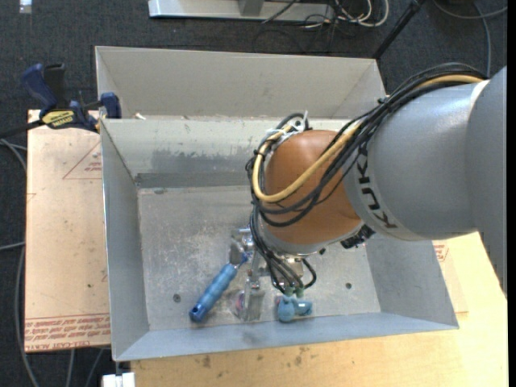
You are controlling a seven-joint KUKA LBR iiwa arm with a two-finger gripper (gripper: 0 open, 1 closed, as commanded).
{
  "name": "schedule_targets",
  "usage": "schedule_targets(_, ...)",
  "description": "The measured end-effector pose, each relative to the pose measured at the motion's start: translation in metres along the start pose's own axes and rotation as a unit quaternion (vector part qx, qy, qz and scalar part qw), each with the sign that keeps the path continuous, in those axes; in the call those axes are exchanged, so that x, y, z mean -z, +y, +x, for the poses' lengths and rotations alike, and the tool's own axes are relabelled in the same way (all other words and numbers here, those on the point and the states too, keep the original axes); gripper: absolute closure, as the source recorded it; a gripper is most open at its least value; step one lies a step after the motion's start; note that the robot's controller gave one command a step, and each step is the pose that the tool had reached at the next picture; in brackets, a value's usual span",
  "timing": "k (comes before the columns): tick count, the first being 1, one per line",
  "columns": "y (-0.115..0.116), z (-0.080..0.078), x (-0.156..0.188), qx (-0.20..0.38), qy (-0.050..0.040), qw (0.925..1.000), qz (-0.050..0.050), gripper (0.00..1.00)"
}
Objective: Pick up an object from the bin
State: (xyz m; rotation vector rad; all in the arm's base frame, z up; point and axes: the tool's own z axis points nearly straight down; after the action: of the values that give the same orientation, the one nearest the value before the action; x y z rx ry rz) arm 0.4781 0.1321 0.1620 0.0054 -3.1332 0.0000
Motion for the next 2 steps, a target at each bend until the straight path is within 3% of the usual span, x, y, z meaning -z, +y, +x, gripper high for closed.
schedule_targets(1,0.0295,-0.0236,-0.0925,0.222,-0.0053,0.9751,0.000,0.00)
schedule_targets(2,0.0298,-0.0241,-0.0925,0.220,-0.0057,0.9755,-0.001,0.00)
